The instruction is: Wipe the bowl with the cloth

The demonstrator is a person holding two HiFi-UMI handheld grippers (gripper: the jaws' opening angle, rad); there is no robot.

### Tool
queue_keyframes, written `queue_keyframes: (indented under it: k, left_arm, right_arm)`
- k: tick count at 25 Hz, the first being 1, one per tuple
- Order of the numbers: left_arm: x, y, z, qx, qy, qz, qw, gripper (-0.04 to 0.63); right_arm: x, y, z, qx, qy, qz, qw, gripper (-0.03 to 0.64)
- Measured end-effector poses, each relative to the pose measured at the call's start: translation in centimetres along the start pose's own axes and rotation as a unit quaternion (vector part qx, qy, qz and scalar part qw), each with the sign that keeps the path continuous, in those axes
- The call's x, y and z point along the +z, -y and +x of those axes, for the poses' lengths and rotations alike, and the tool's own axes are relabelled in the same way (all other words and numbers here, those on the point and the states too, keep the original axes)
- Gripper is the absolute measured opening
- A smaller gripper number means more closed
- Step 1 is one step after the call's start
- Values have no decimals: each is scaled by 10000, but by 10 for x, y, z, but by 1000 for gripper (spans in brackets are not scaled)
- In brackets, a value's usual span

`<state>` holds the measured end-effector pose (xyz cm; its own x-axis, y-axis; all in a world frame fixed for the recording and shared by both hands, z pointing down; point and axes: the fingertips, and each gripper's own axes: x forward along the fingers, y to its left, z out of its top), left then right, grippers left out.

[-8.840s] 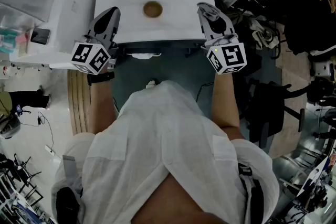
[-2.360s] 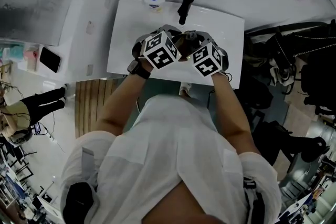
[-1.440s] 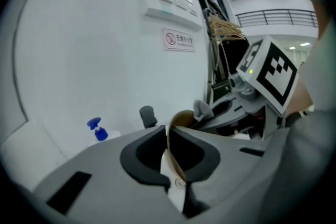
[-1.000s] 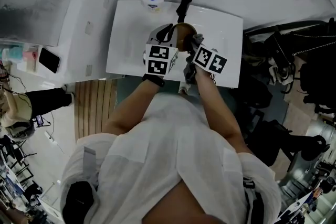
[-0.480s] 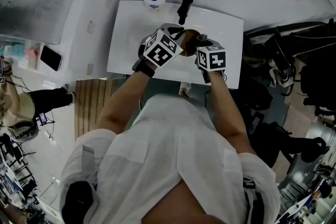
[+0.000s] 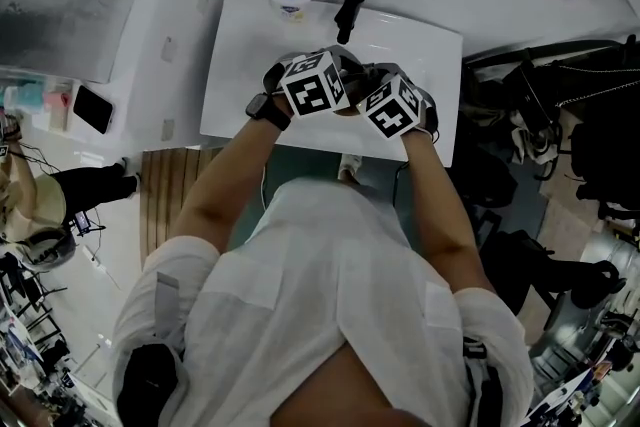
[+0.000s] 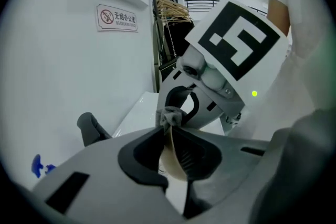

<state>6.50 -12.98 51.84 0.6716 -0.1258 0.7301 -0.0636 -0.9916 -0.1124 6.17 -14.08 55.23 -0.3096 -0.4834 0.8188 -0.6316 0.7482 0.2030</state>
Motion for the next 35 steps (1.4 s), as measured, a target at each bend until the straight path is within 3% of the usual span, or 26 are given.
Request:
queue_keyframes:
  k: [3, 4, 5, 7, 9, 10, 13, 14, 15, 17, 18, 20, 25, 28, 31, 33, 35]
  left_arm:
    - [9, -14, 1, 509, 304, -118, 9982, 71]
    - [12, -22, -1, 782, 458, -294, 9954, 122]
    - [13, -30, -5, 1078, 606, -499, 9911, 193]
    - [13, -46, -19, 1696, 892, -934, 9770, 225]
    - [8, -55, -32, 2156, 1142, -1422, 9593, 232]
    - [3, -56, -34, 2280, 1219, -1673, 9514, 233]
    - [-9, -48, -27, 2286, 1340, -2297, 9365, 233]
    - [-9, -46, -23, 2220, 1399, -2456, 9332, 233]
    - [-7, -45, -20, 2157, 1468, -2582, 9302, 232]
    - [-2, -47, -17, 2096, 1559, -2733, 9258, 199]
    - [-2, -49, -17, 2110, 1543, -2762, 9249, 156]
    - [-6, -53, -18, 2154, 1313, -2721, 9286, 83]
    - [-16, -52, -17, 1967, 366, -2151, 9559, 53]
    - [-18, -47, -15, 1806, -134, -1691, 9688, 48]
    - [-22, -39, -11, 1551, -577, -1159, 9794, 49]
    - [-25, -34, -9, 1382, -836, -815, 9835, 48]
    - [-26, -30, -8, 1275, -1044, -515, 9850, 48]
  right_arm:
    - [1, 18, -1, -258, 195, 944, 9950, 55]
    - [0, 26, -2, -335, 319, 1382, 9893, 54]
    - [-2, 34, -4, -410, 449, 1806, 9817, 54]
    - [-10, 49, -8, -538, 751, 2654, 9597, 54]
    - [-19, 64, -16, -605, 1161, 3638, 9222, 54]
    - [-25, 70, -20, -600, 1398, 4197, 8948, 55]
    - [-37, 77, -27, -396, 2018, 5694, 7959, 55]
    - [-38, 76, -27, -311, 2141, 5973, 7723, 54]
    - [-36, 73, -27, -226, 2217, 6133, 7578, 54]
    - [-27, 65, -26, -27, 2293, 6246, 7465, 55]
    - [-22, 61, -25, 55, 2306, 6242, 7465, 54]
    - [-14, 55, -23, 104, 2259, 6106, 7589, 55]
    - [-11, 42, -19, 104, 1946, 5501, 8120, 64]
    - [-13, 41, -18, -63, 1716, 4945, 8521, 64]
    - [-12, 38, -16, -128, 1348, 4014, 9058, 63]
    - [-11, 34, -14, -166, 1084, 3293, 9379, 63]
    - [-7, 29, -13, -254, 914, 2614, 9606, 63]
